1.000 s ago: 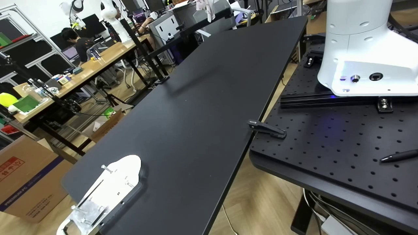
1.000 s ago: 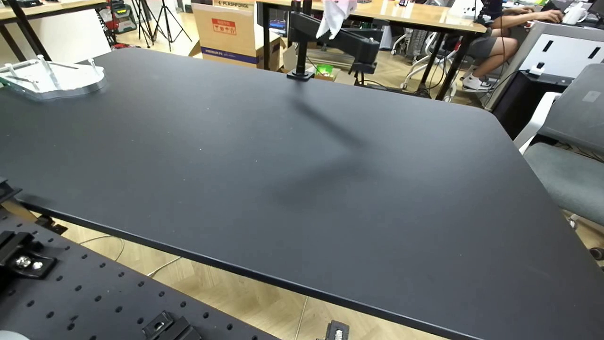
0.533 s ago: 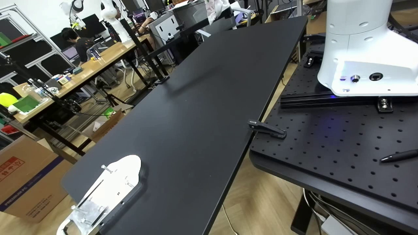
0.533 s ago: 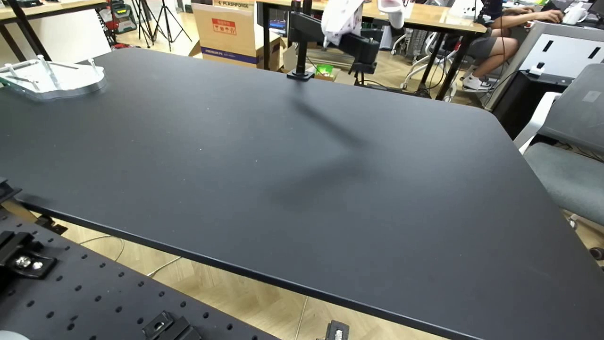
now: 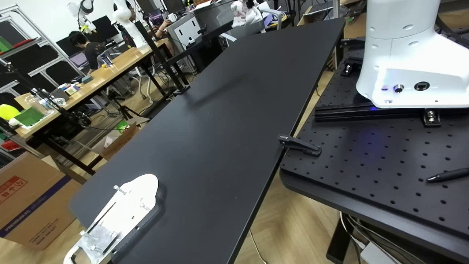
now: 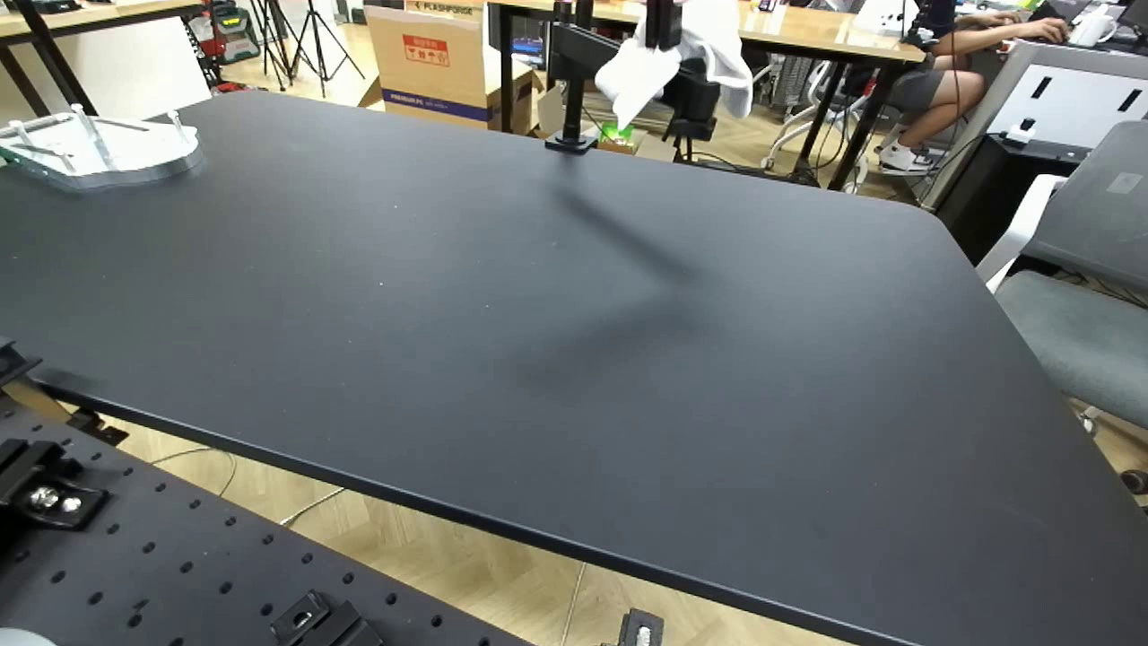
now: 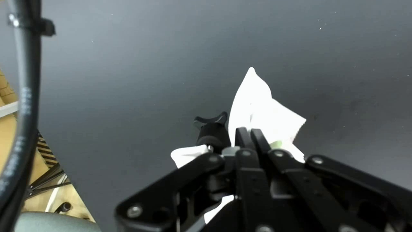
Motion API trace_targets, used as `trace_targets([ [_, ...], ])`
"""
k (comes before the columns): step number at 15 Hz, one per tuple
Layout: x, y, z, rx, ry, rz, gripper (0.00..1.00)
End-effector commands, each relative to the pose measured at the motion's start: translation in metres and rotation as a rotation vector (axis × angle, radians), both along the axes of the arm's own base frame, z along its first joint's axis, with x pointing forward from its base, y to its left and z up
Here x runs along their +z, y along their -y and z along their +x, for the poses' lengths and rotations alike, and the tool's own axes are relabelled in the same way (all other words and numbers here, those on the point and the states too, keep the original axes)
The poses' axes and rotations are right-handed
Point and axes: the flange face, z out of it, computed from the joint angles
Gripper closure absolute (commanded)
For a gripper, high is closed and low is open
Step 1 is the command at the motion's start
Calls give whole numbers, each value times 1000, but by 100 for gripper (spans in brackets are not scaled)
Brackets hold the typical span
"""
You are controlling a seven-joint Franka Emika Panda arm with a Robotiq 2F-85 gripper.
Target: Put the cloth on the stand then put it back on the table
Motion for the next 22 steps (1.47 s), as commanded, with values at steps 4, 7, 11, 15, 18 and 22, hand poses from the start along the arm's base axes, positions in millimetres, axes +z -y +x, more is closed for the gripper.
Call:
trace_targets([
  [4, -13, 10, 1, -59, -22, 34, 99],
  [7, -11, 12, 1, -71, -17, 42, 99],
  [11, -3, 12, 2, -75, -2, 43, 56],
  [15, 11, 8, 3, -61, 25, 35, 31],
  [18, 26, 2, 1, -45, 47, 26, 10],
  [22, 47, -2, 0, 9, 74, -11, 0],
])
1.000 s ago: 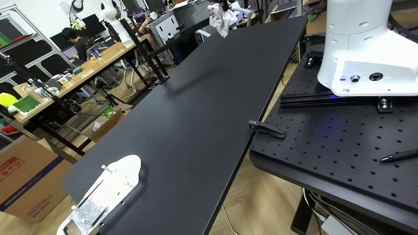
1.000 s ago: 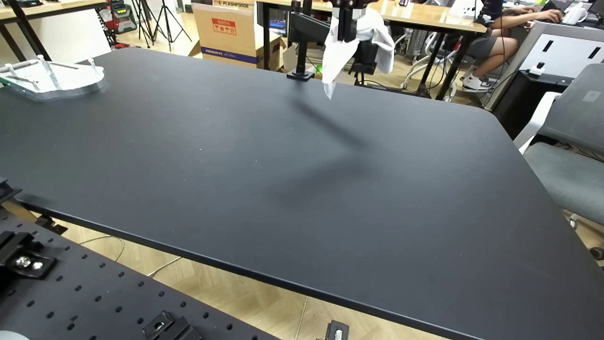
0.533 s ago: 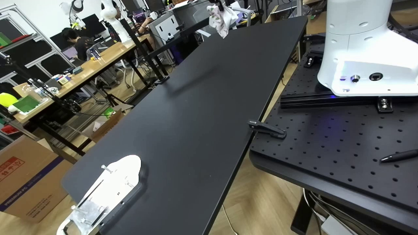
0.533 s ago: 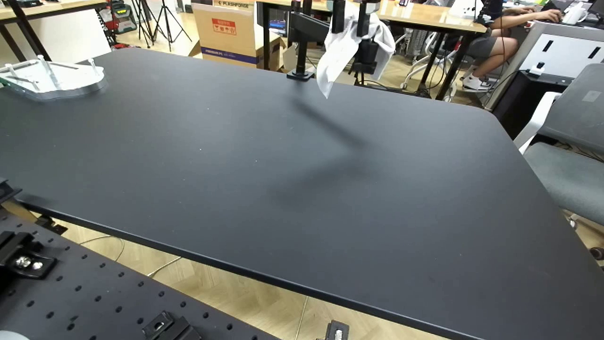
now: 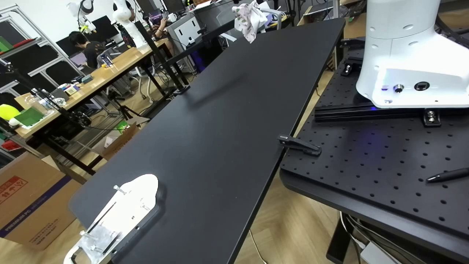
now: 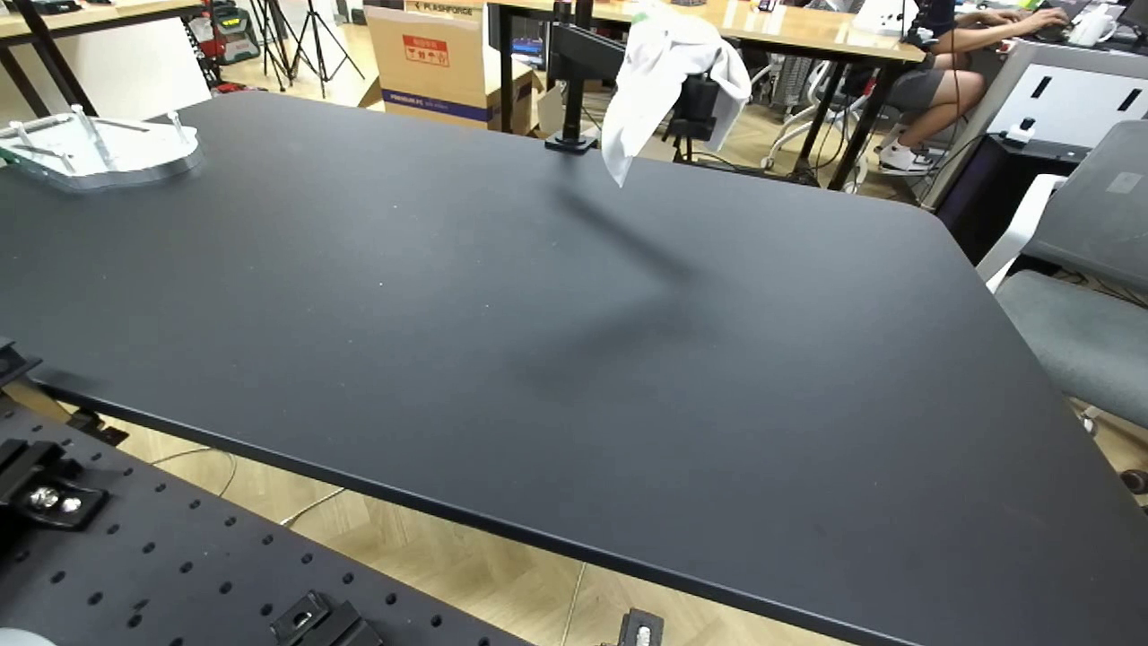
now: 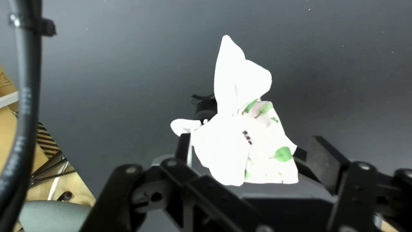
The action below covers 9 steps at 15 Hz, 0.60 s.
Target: Put the cloth on the stand then put it back on the table
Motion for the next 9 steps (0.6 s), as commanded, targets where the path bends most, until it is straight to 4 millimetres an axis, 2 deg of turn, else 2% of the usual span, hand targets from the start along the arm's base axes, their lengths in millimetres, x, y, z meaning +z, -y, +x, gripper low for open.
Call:
trace_targets([
  [1, 20, -1, -1, 34, 15, -35, 0],
  [4, 17, 5, 2, 84, 9, -50, 0],
  [9, -1, 14, 10, 184, 5, -67, 0],
])
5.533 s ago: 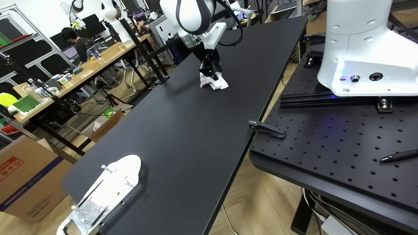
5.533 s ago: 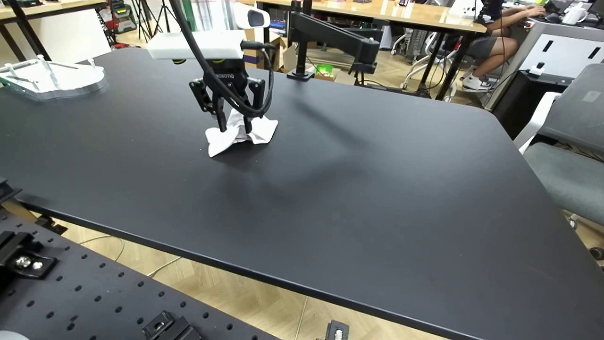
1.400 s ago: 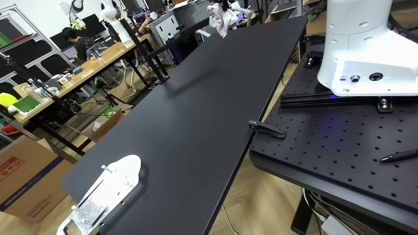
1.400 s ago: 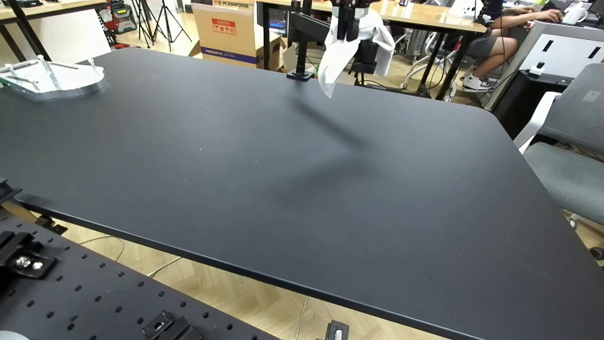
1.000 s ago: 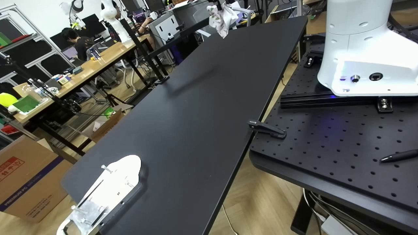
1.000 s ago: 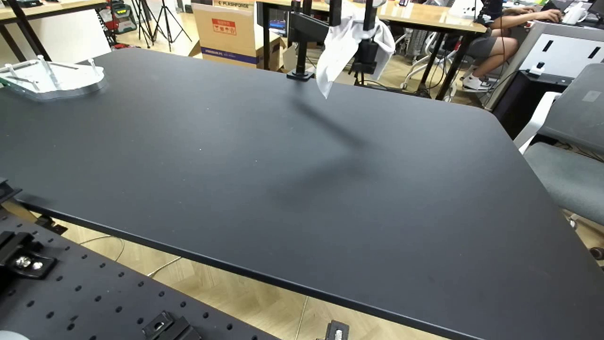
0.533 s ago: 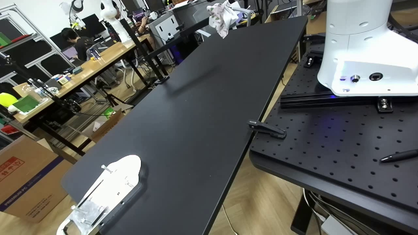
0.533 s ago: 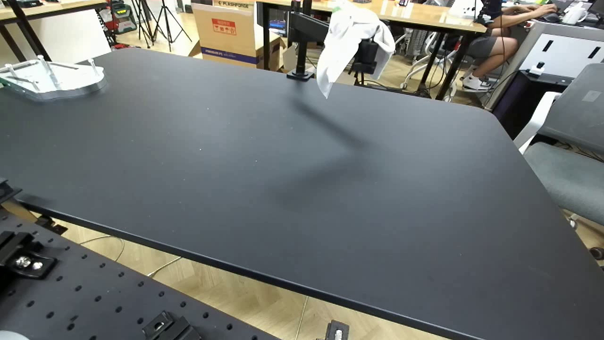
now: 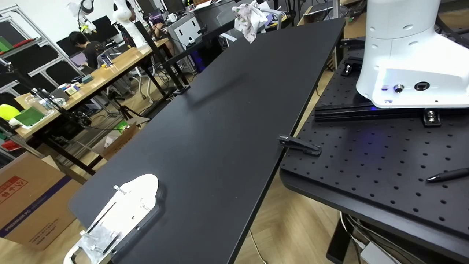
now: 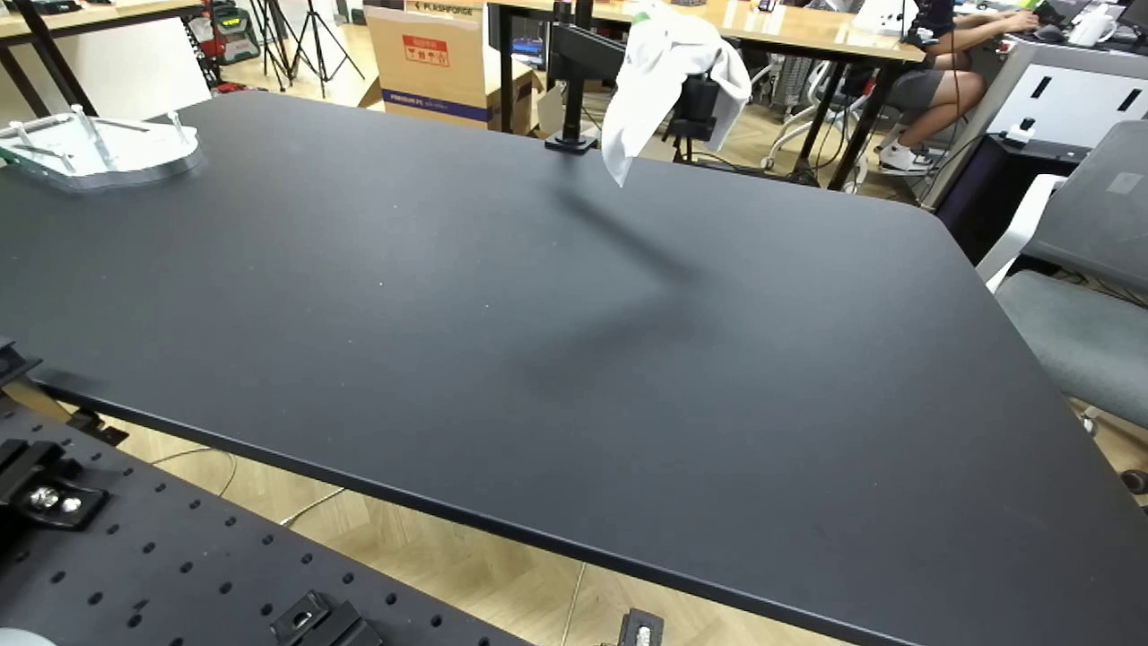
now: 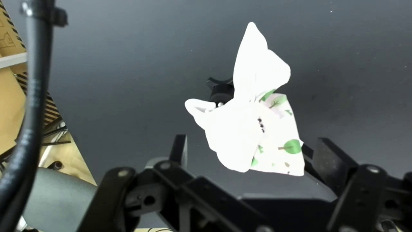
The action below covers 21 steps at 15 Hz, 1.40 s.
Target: Put the cloth on the stand then put it back on the table
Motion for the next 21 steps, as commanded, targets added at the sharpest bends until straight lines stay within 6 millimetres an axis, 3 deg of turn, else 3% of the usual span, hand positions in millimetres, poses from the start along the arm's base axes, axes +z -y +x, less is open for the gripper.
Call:
trace_targets([
  [1, -11, 9, 11, 57, -7, -12, 0],
  [4, -24, 10, 18, 92, -17, -15, 0],
  [5, -28, 11, 20, 105, -20, -11, 25],
  [6, -31, 11, 22, 115, -21, -11, 26],
  [16, -39, 8, 30, 187, -31, -13, 95],
  [18, -36, 0, 29, 207, -28, -13, 100],
  [21, -29, -18, 29, 246, -18, -8, 98],
])
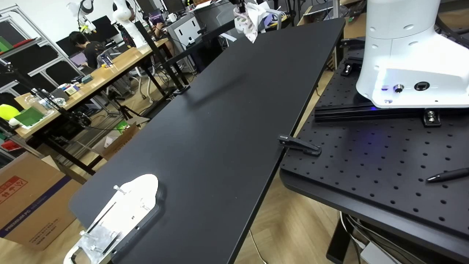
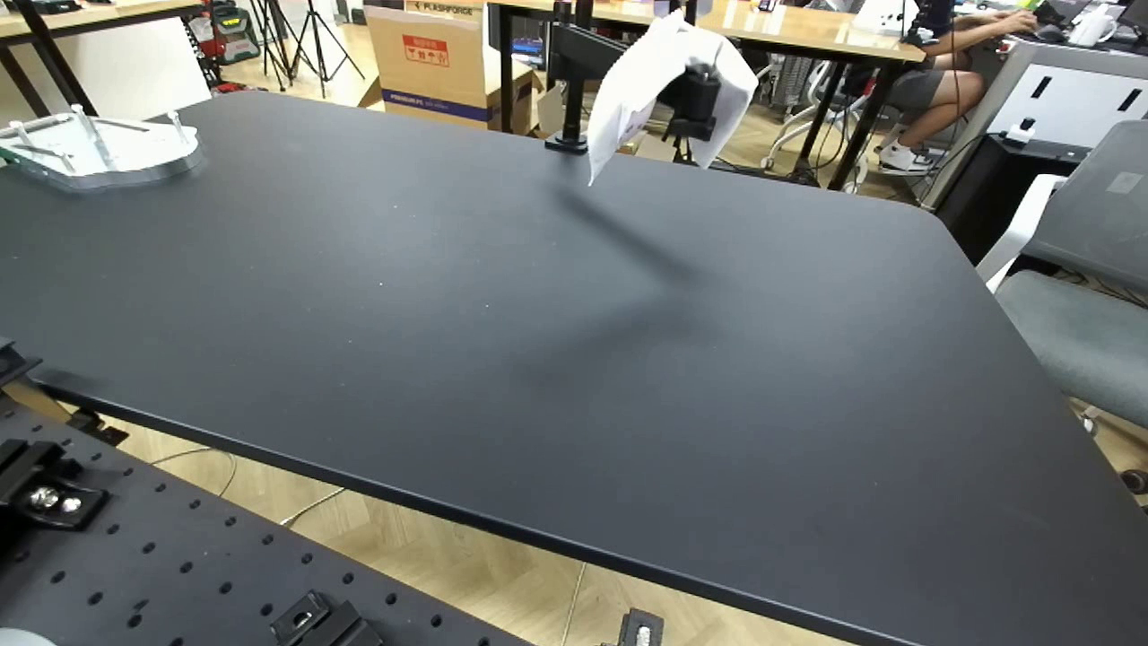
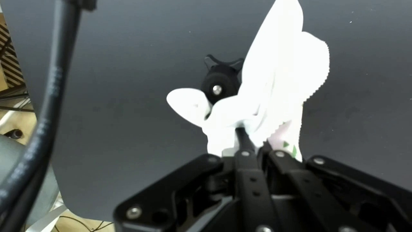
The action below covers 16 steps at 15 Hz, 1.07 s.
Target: Put the cloth on the stand then put it back on the table
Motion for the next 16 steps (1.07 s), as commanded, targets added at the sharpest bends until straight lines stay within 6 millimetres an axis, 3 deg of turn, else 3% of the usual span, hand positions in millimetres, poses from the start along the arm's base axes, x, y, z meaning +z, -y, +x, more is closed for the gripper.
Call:
trace_targets([
  [1, 17, -24, 2, 49, 24, 13, 98],
  [6, 27, -90, -3, 150, 42, 20, 98],
  [9, 17, -134, -7, 229, 28, 35, 98],
  [12, -10, -167, -12, 280, -13, 45, 98],
  [16, -60, -197, -19, 284, -8, 41, 98],
])
